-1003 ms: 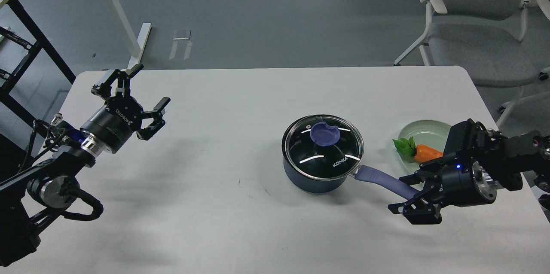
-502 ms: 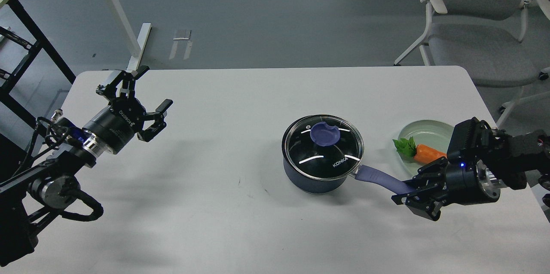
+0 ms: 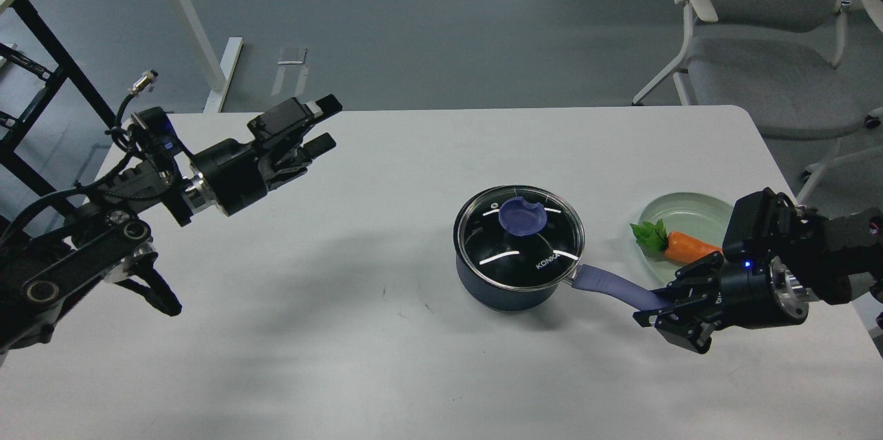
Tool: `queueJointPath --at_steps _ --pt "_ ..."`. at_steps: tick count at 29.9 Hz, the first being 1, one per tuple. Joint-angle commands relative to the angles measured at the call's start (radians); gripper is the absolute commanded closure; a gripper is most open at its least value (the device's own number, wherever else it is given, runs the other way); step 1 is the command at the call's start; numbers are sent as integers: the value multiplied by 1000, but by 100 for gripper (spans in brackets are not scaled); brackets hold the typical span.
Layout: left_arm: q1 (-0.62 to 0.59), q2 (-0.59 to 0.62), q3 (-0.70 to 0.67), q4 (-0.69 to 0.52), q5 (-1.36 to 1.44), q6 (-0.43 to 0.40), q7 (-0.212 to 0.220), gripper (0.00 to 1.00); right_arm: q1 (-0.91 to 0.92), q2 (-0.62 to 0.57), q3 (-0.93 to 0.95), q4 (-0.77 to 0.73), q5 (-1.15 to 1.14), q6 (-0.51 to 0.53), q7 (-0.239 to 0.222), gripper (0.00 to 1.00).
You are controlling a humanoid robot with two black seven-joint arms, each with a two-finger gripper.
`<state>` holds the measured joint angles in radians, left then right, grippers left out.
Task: Open pot lid
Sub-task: 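Reach the left gripper over the pot toward the purple lid knob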
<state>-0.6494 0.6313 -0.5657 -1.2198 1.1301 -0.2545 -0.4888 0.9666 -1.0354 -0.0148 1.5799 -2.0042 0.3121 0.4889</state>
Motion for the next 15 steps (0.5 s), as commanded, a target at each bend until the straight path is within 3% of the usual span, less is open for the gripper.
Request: queueJointPath --at_steps 1,5,9,15 --pt "-85 -65 23 -29 310 108 0 1 0 0 -1 0 1 -1 0 68" --pt "-173 -134 122 -26 558 207 0 1 0 0 -1 0 1 -1 0 66" --pt "-274 -162 318 -24 674 233 0 1 -2 0 -1 0 2 -1 0 66" --pt "-348 -261 383 29 802 251 0 1 -2 0 -1 0 2 -1 0 66"
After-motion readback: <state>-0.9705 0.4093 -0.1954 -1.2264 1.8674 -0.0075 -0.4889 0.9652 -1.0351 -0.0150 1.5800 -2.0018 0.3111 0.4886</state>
